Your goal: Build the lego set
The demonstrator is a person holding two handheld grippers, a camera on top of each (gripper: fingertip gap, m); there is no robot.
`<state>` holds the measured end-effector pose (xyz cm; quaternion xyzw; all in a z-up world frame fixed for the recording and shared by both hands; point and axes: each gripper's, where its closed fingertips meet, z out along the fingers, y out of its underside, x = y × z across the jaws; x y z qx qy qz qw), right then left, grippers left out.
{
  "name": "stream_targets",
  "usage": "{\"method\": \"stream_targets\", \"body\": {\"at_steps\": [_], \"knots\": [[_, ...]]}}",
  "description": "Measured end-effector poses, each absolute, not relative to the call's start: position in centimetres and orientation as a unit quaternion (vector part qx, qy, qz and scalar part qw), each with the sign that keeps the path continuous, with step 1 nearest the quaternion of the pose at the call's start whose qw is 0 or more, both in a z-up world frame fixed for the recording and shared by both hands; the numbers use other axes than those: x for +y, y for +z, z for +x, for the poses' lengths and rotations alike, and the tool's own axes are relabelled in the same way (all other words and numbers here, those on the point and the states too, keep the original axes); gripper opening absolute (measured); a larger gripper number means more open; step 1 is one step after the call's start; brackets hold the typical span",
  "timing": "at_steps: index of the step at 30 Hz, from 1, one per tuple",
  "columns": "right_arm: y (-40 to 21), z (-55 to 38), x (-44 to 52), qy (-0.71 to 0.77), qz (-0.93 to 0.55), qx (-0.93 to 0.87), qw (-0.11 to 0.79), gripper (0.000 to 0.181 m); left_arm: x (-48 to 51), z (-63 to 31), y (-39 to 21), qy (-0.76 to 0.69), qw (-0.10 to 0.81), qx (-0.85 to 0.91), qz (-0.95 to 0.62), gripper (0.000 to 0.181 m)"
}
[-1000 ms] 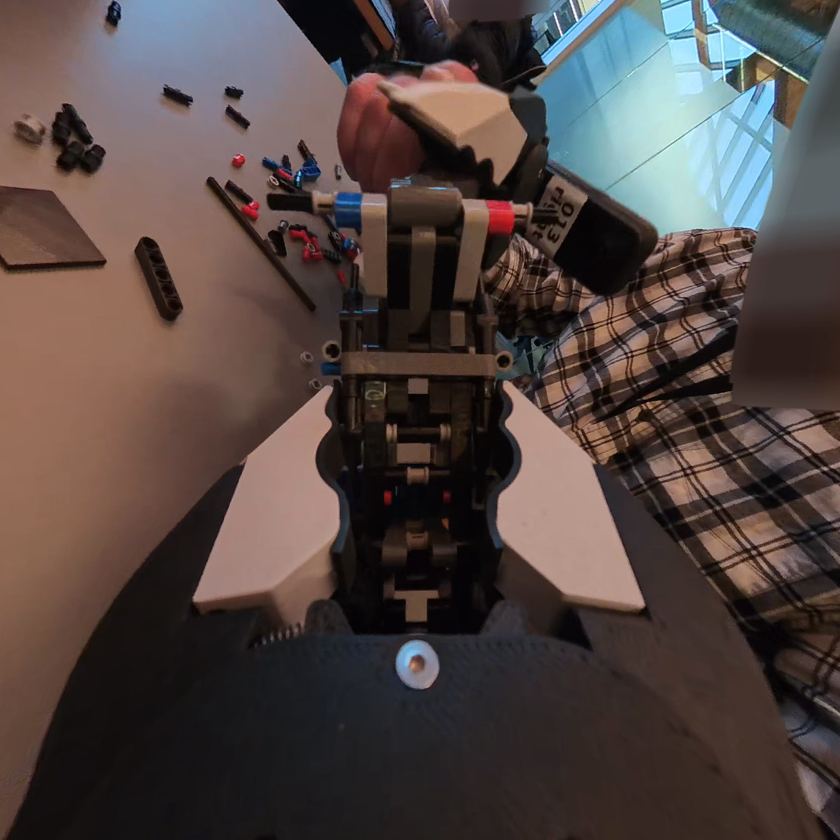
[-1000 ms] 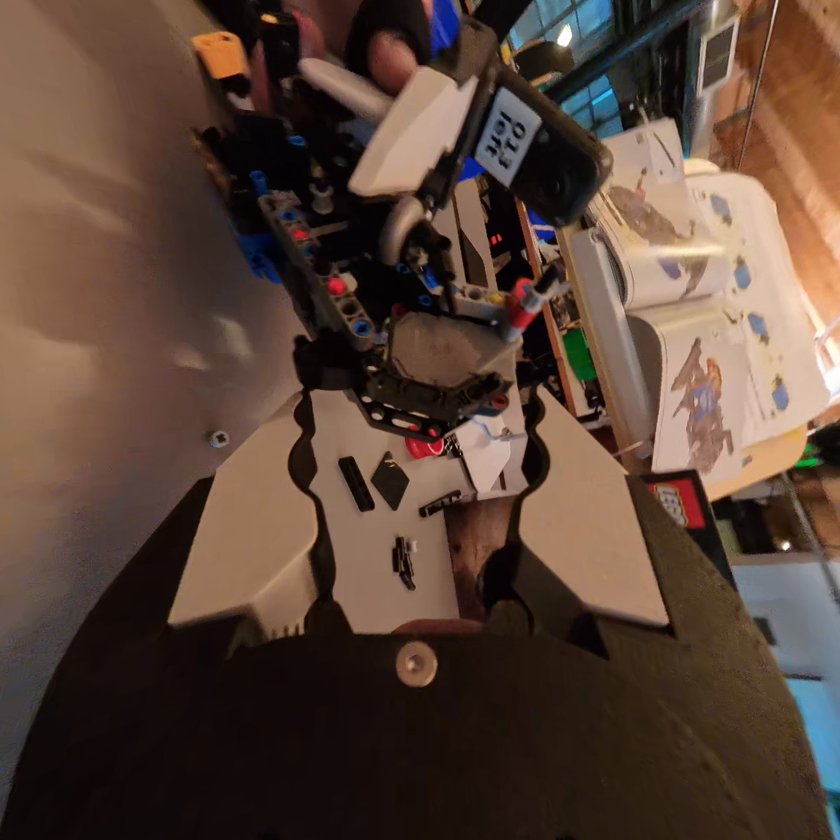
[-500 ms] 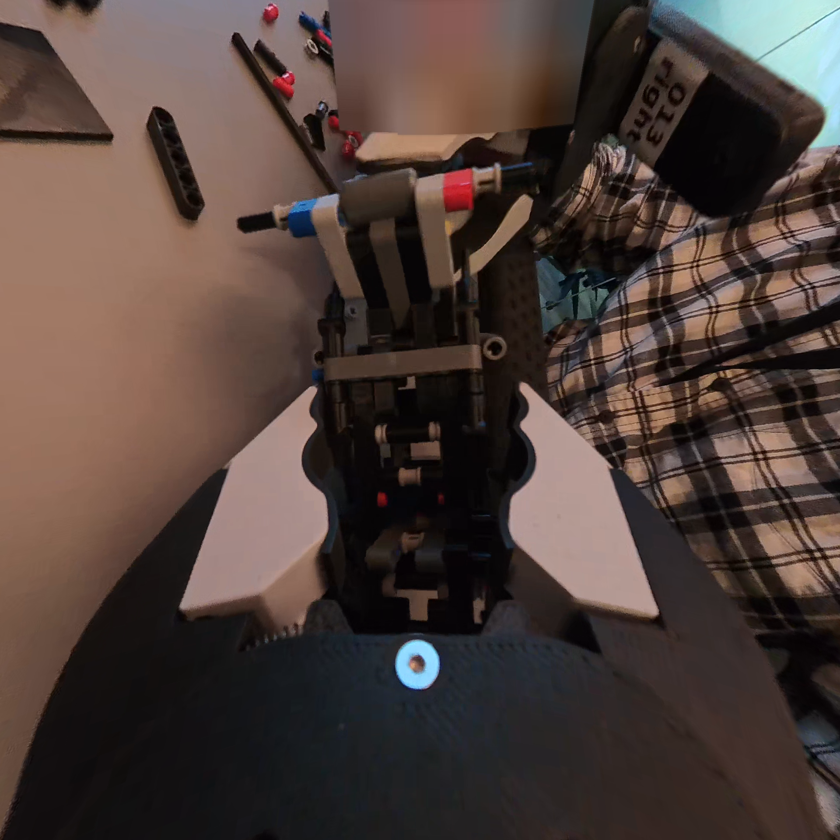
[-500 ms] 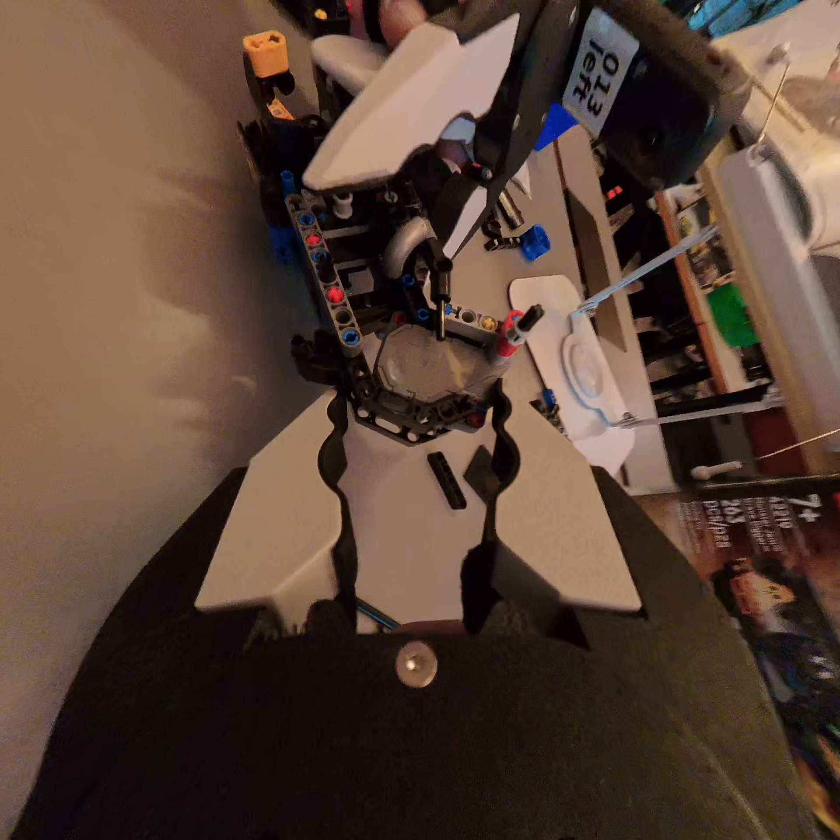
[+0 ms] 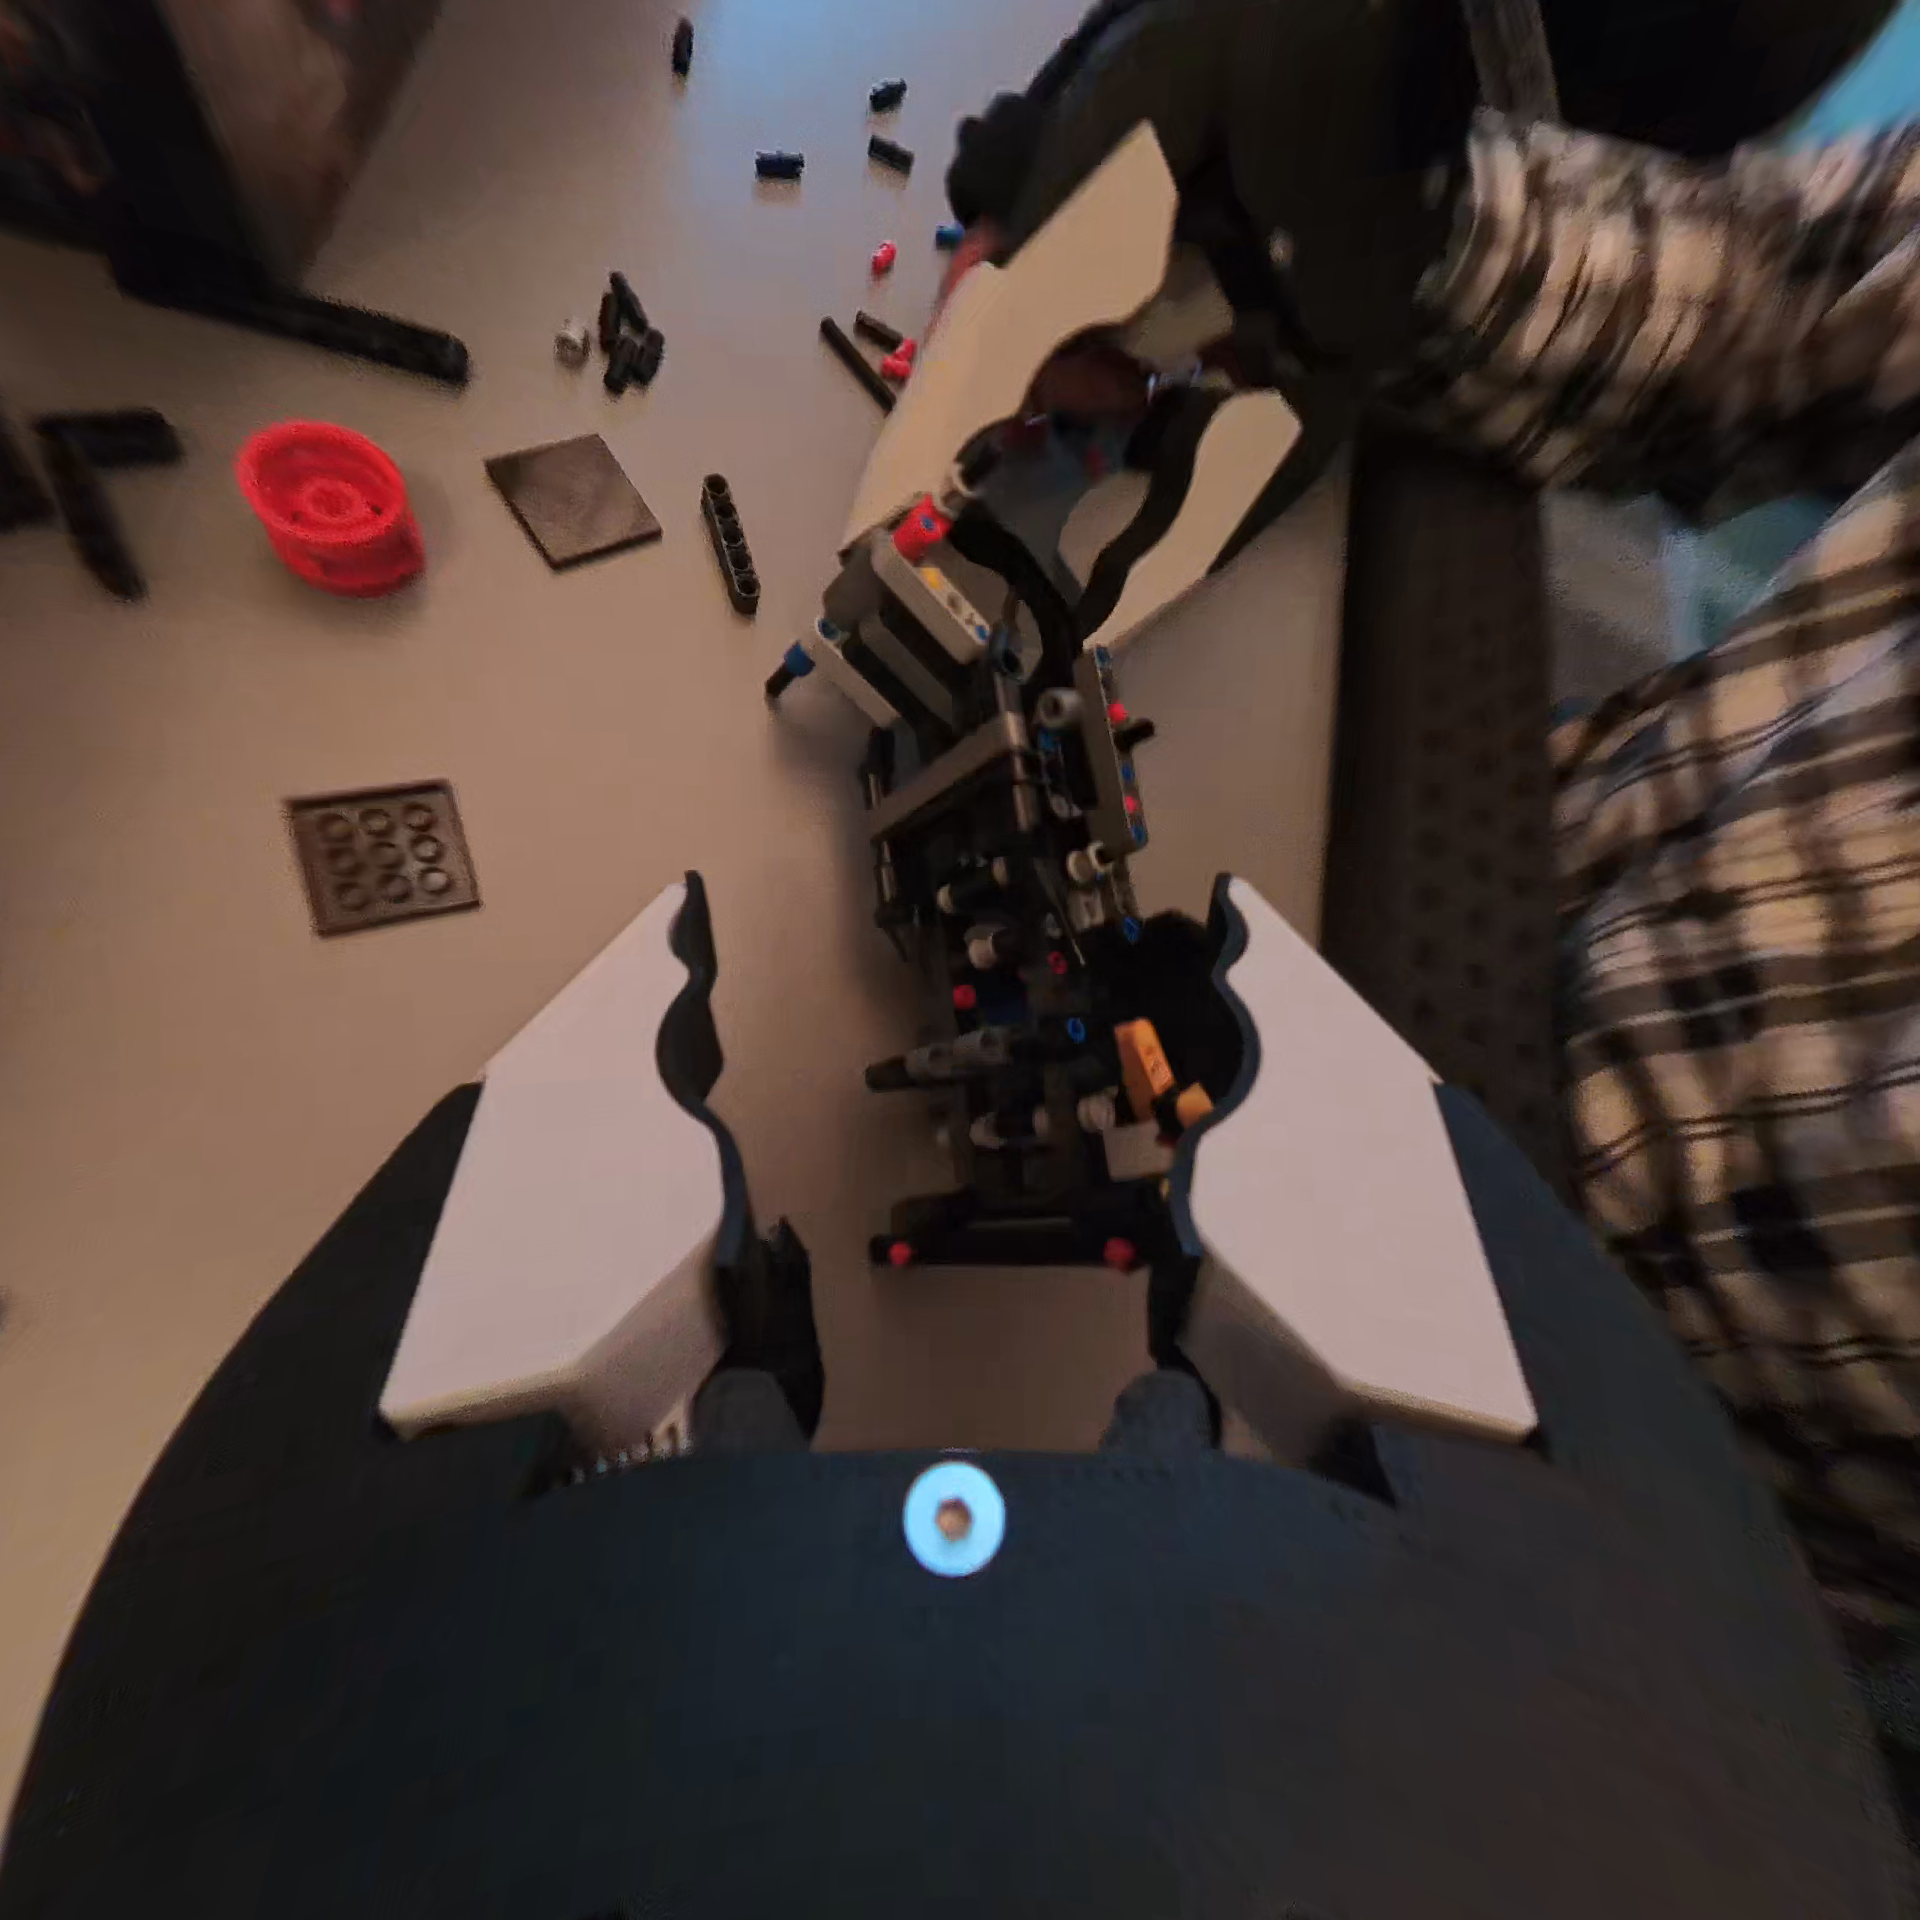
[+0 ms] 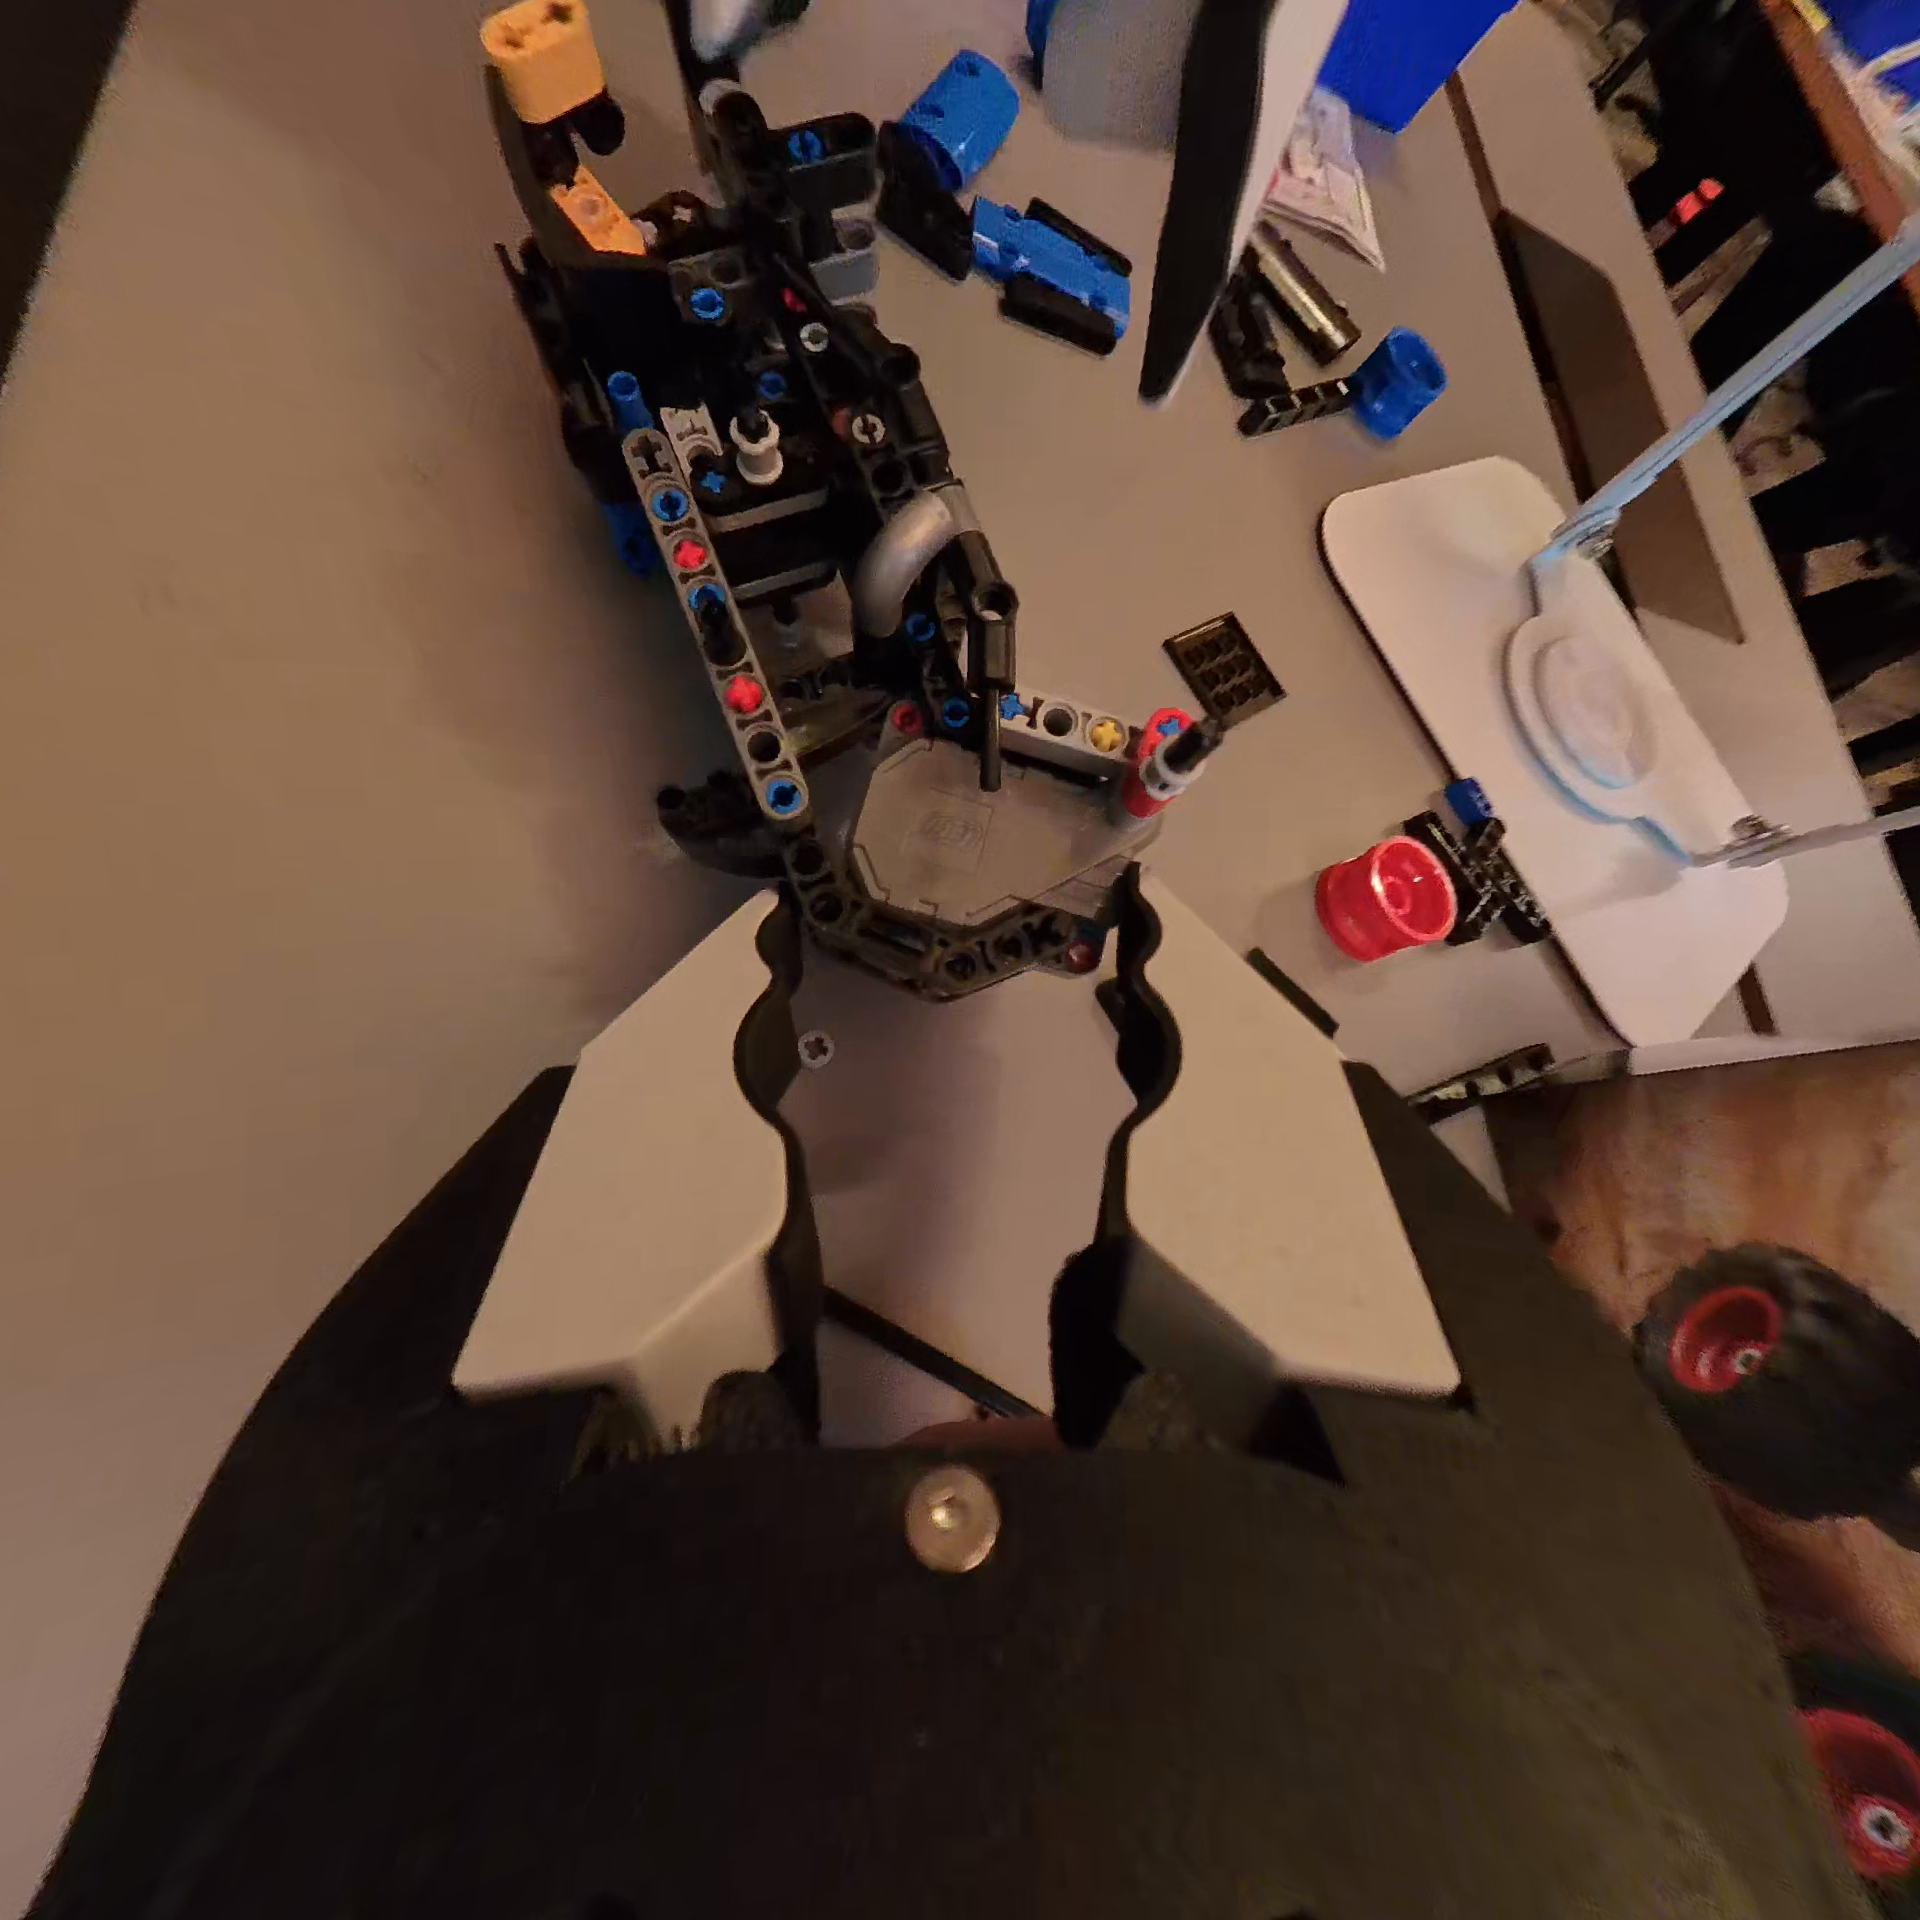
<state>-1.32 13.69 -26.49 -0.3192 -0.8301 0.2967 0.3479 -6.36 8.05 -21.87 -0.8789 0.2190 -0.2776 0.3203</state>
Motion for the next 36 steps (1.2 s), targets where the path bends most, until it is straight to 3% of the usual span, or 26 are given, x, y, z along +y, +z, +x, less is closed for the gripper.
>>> {"method": "stream_targets", "body": {"at_steps": [11, 18, 25, 36], "knots": [[-25.7, -1.9, 13.5, 0.365, -0.394, -0.805, 0.251, 0.058, 3.0, -5.5, -23.4, -0.085, 0.38, 0.34, -0.856, 0.103], [-25.0, -2.4, 13.5, 0.408, -0.454, -0.779, 0.141, 0.057, 5.4, -8.3, -24.4, 0.013, 0.415, 0.31, -0.855, 0.09], [-24.2, -4.0, 14.3, 0.463, -0.514, -0.722, -0.005, 0.056, 6.4, -9.4, -24.3, -0.156, 0.408, 0.183, -0.881, 0.089], [-24.3, -6.4, 15.7, 0.518, -0.538, -0.665, 0.001, 0.061, 6.6, -10.4, -25.3, -0.357, 0.346, 0.028, -0.867, 0.085]]}}
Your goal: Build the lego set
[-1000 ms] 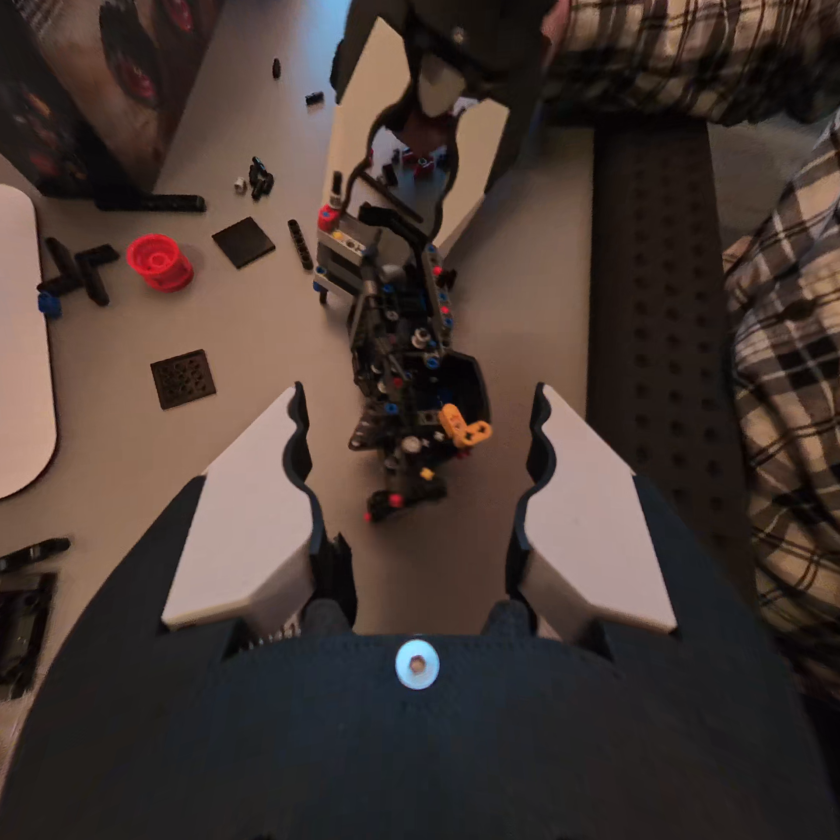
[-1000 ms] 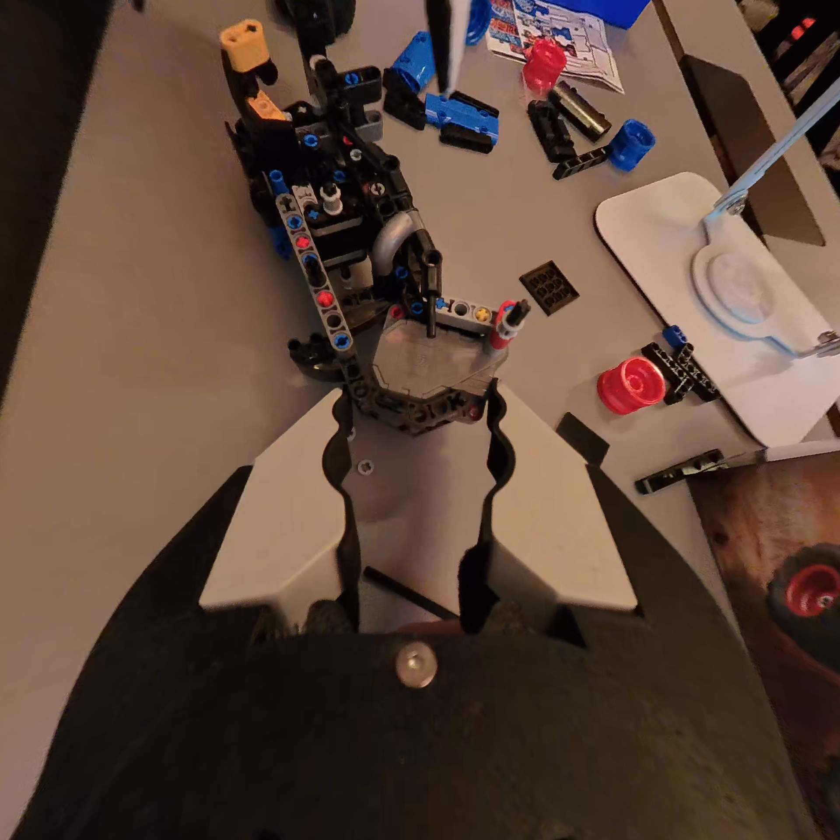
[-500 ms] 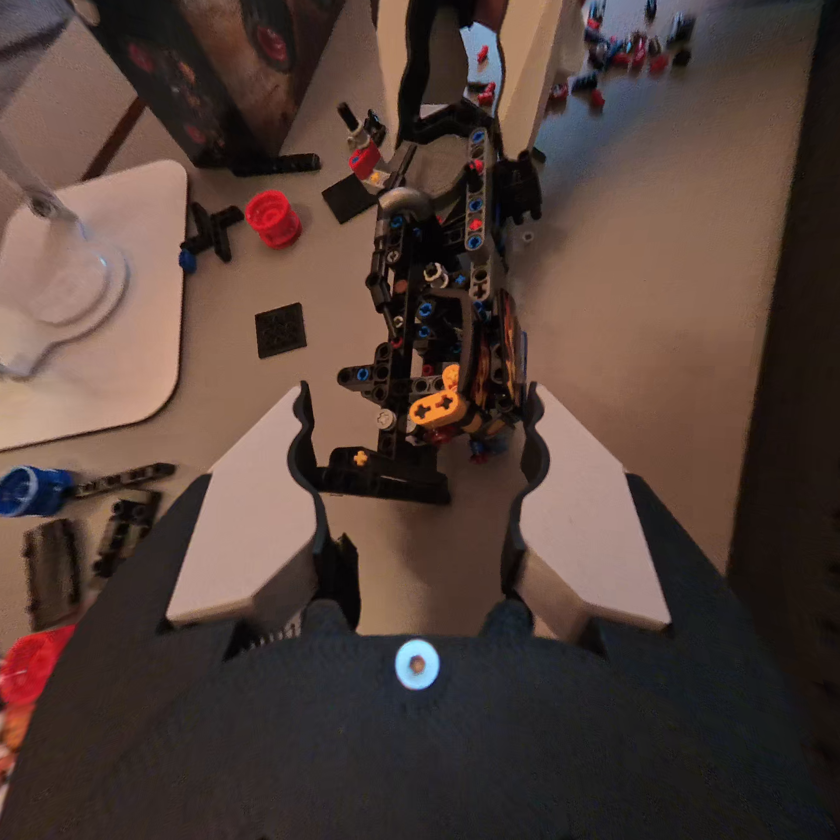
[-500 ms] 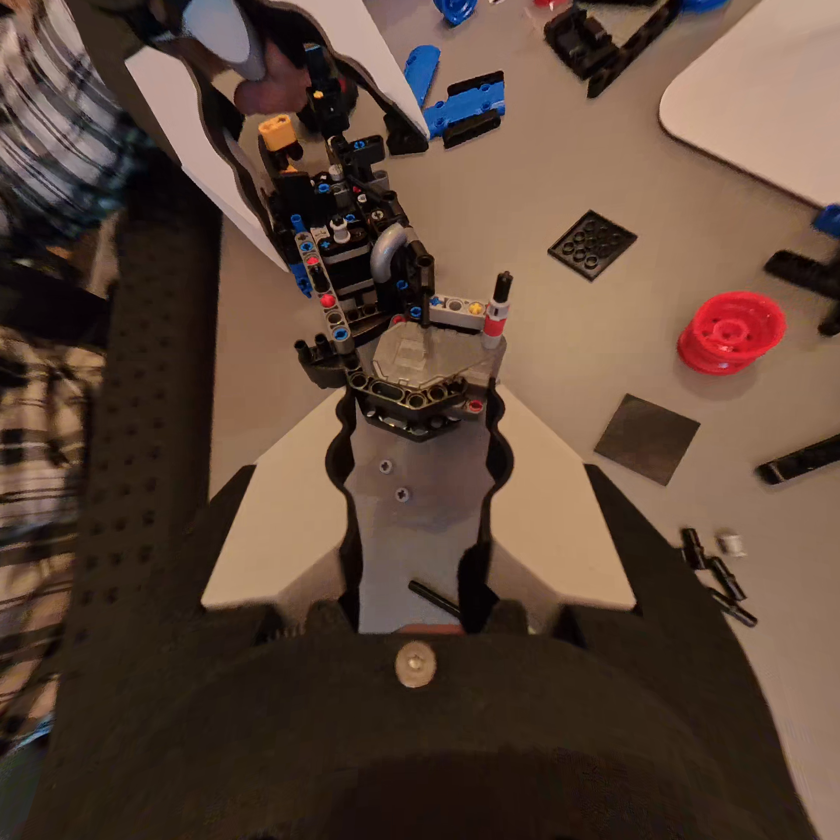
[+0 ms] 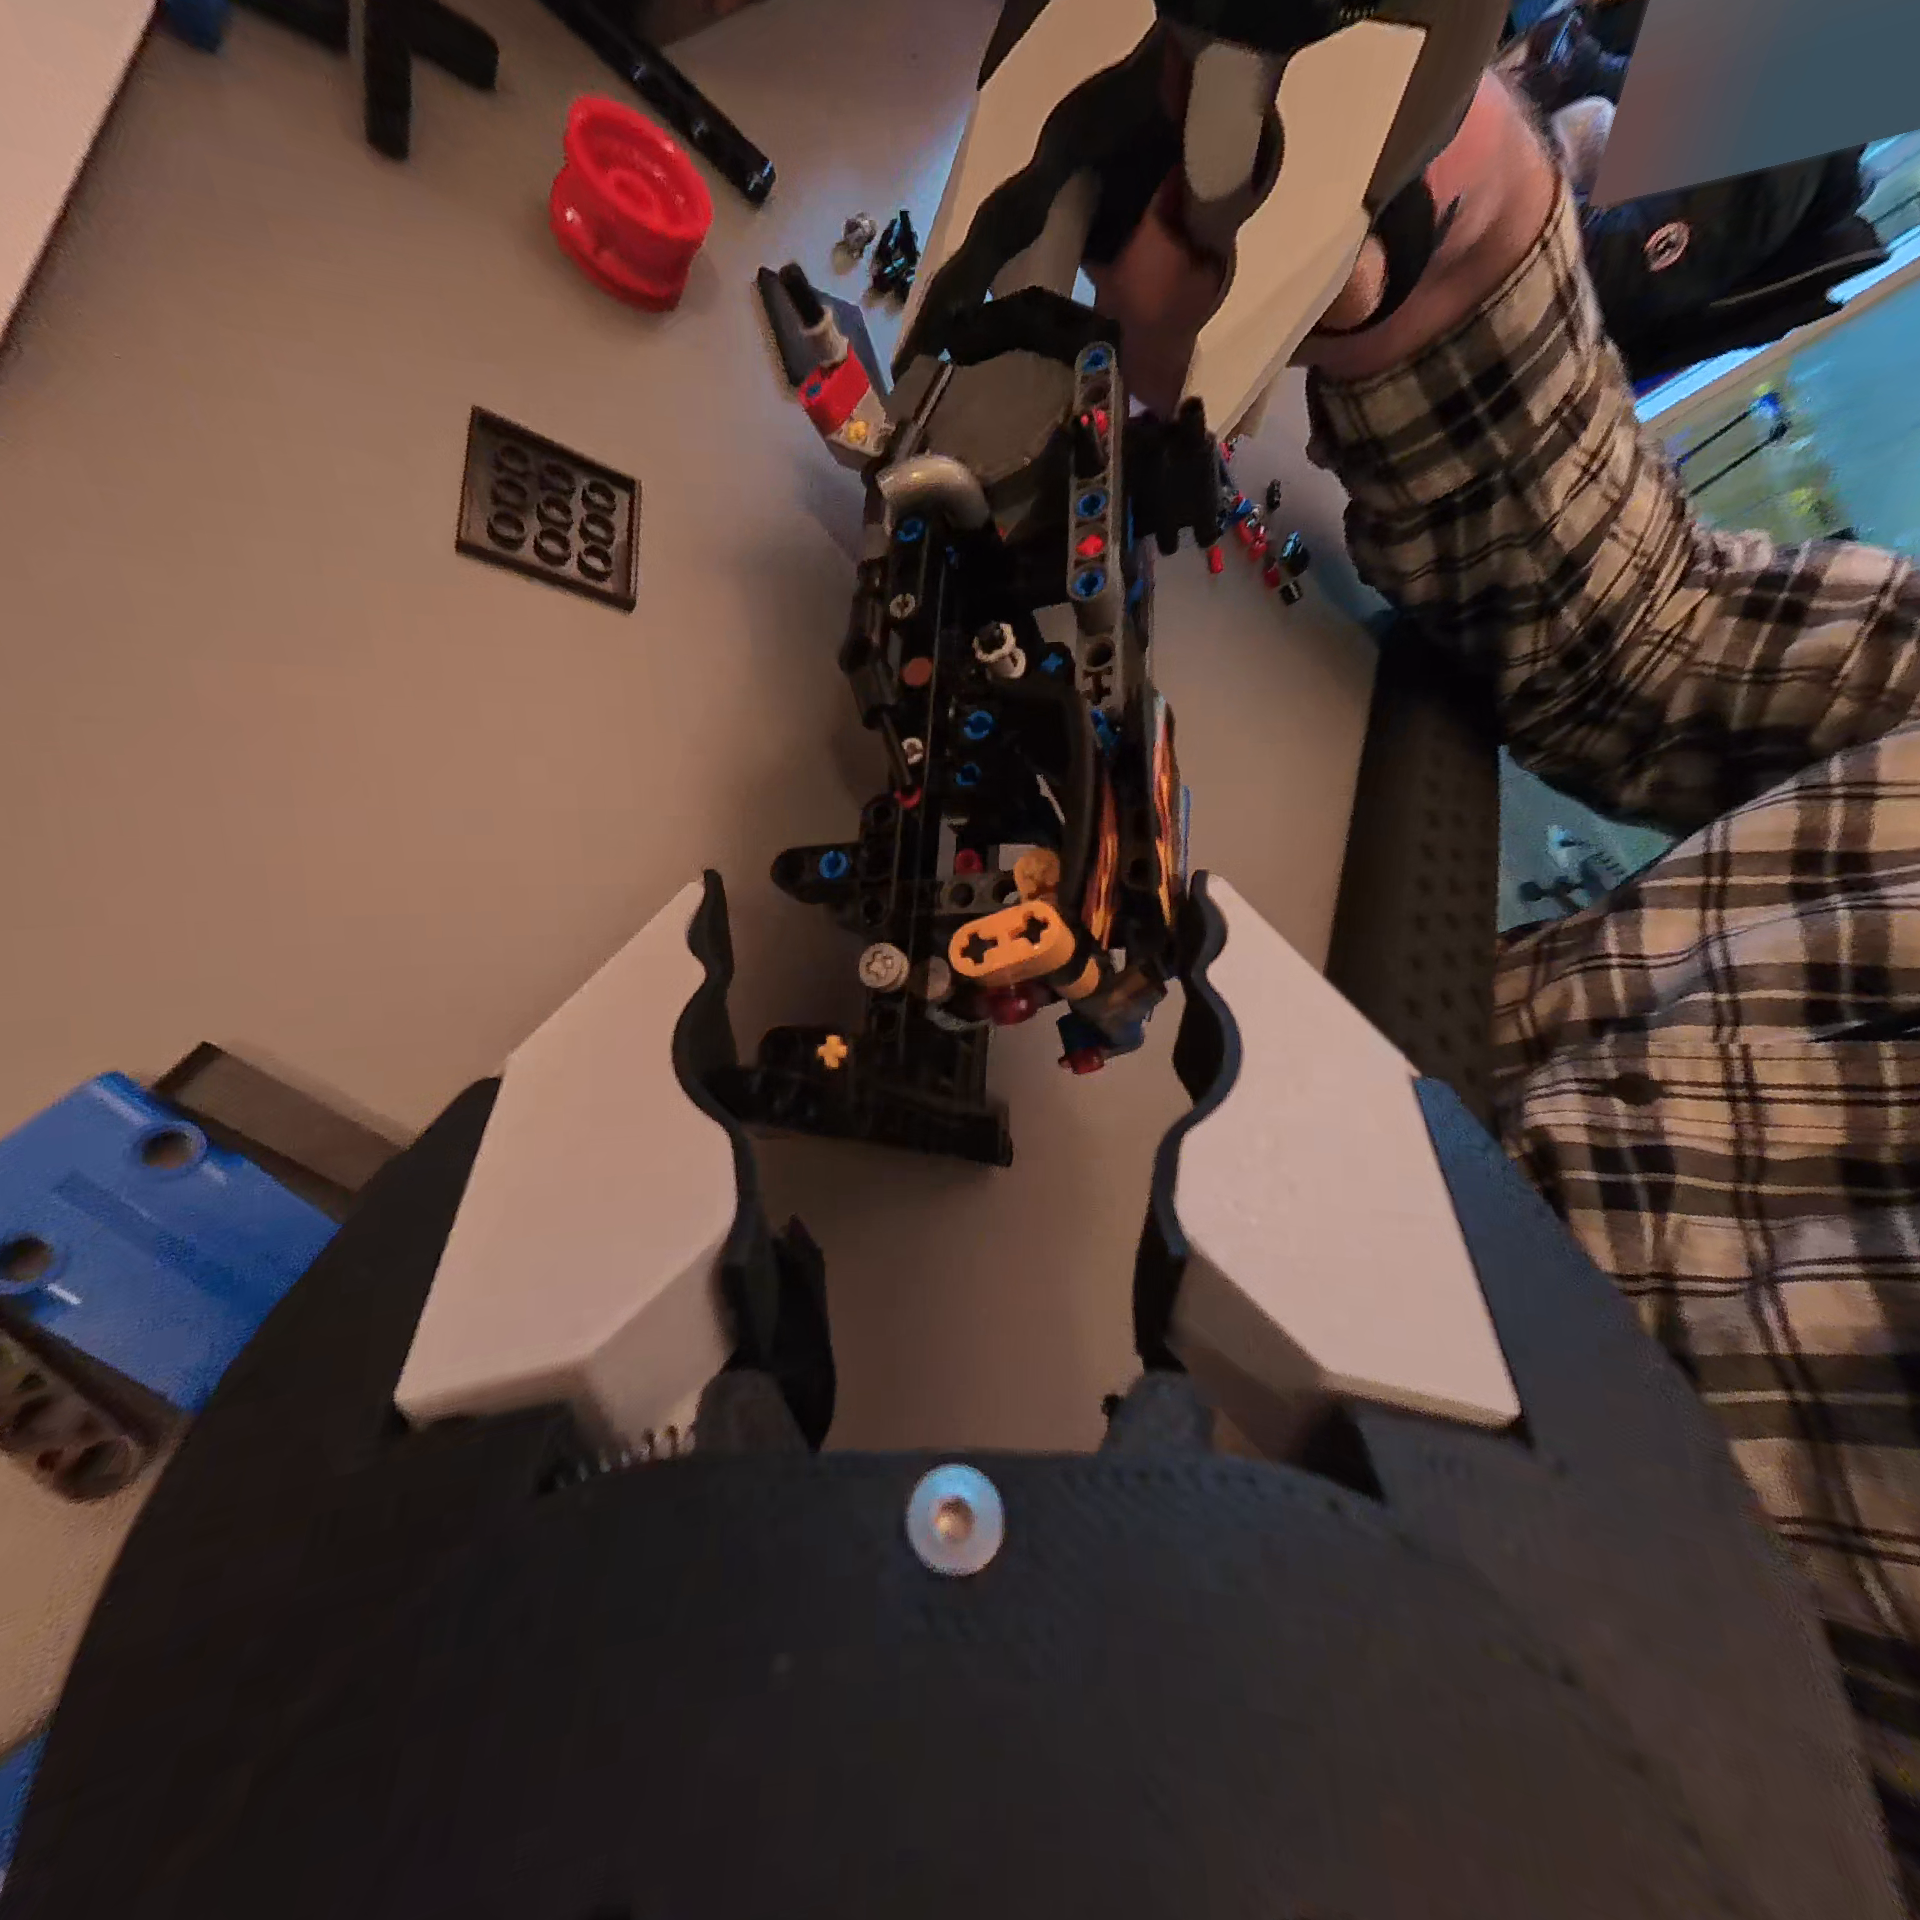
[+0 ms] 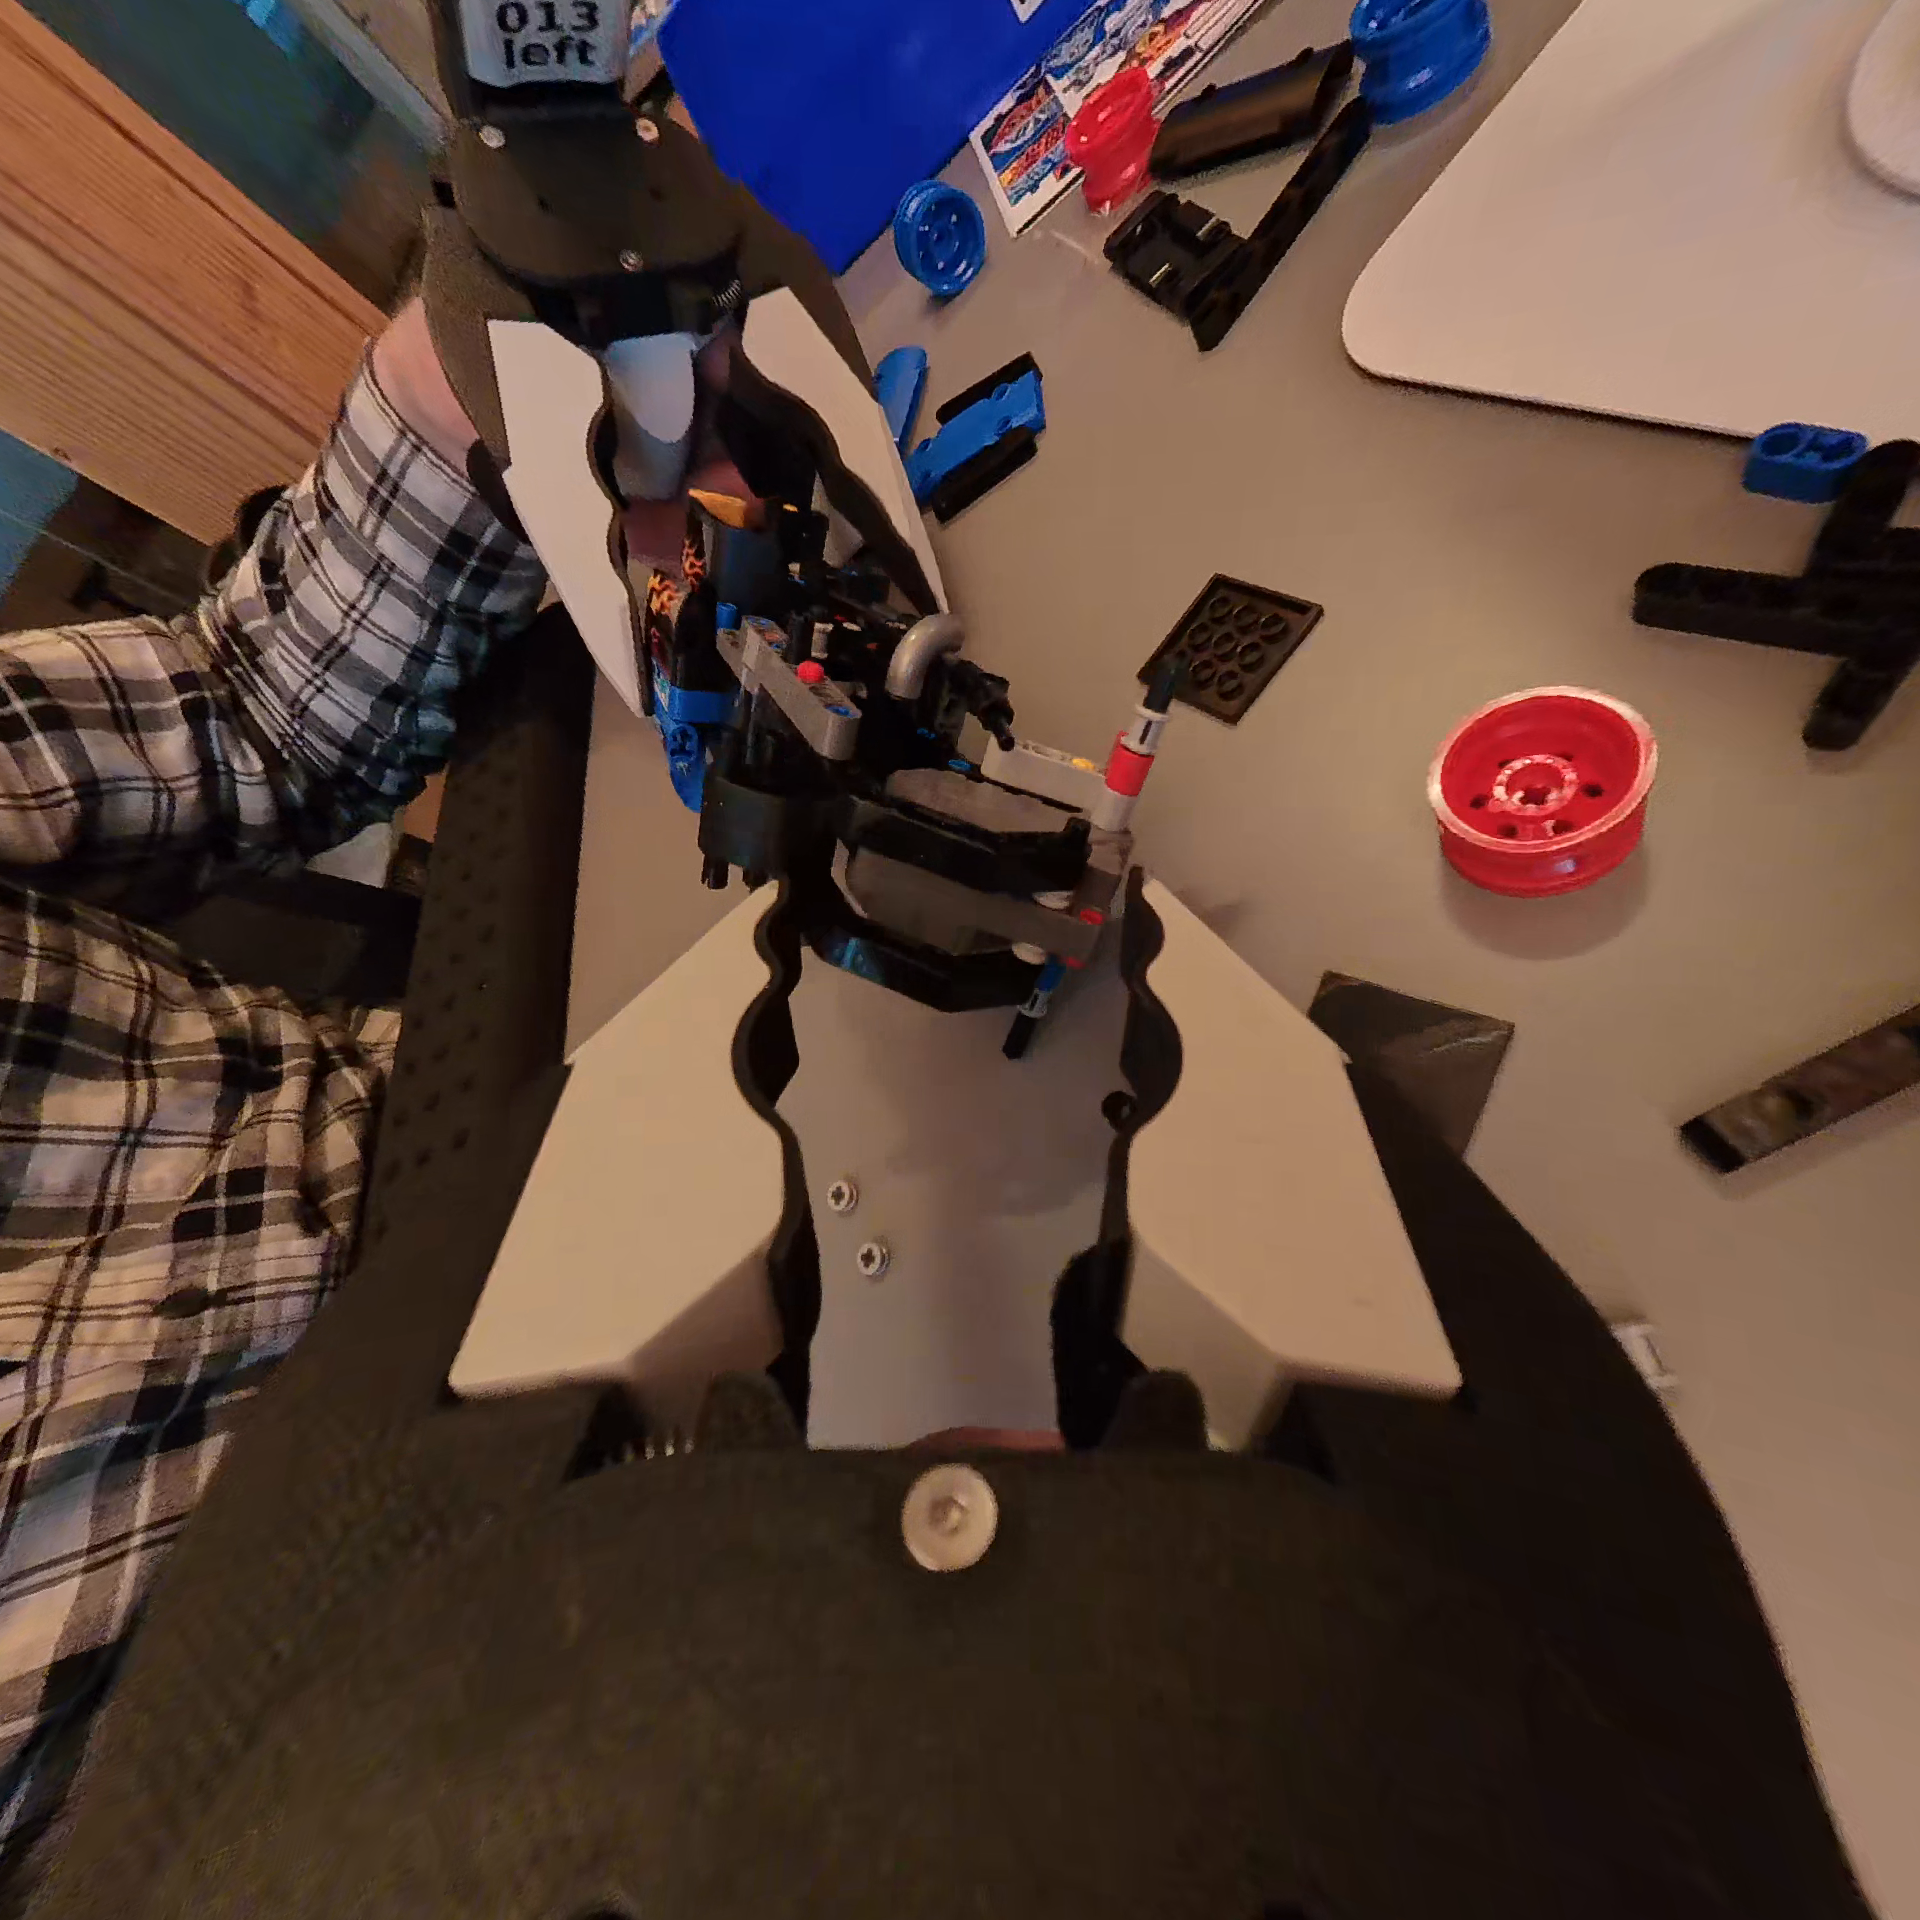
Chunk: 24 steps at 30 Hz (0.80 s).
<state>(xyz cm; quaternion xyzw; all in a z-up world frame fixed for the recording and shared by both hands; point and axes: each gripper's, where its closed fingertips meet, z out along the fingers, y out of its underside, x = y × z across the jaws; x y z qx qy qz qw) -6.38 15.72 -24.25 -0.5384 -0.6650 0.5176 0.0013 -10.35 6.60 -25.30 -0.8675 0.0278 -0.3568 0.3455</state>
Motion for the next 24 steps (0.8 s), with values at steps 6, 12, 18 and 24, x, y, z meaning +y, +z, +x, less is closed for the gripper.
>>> {"method": "stream_targets", "body": {"at_steps": [6, 12, 18, 24], "knots": [[-25.4, -5.7, 15.1, 0.509, -0.536, -0.674, -0.017, 0.062, 6.6, -10.6, -25.8, -0.342, 0.346, 0.029, -0.873, 0.091], [-26.6, -5.0, 14.4, 0.485, -0.533, -0.693, -0.021, 0.059, 5.8, -10.0, -25.8, -0.298, 0.35, 0.078, -0.885, 0.085], [-27.0, -4.2, 15.0, 0.431, -0.523, -0.735, 0.029, 0.058, 5.1, -9.3, -26.0, -0.288, 0.344, 0.108, -0.887, 0.08], [-27.4, -4.4, 14.7, 0.392, -0.495, -0.769, 0.1, 0.053, 4.6, -8.1, -26.3, -0.28, 0.328, 0.119, -0.894, 0.077]]}}
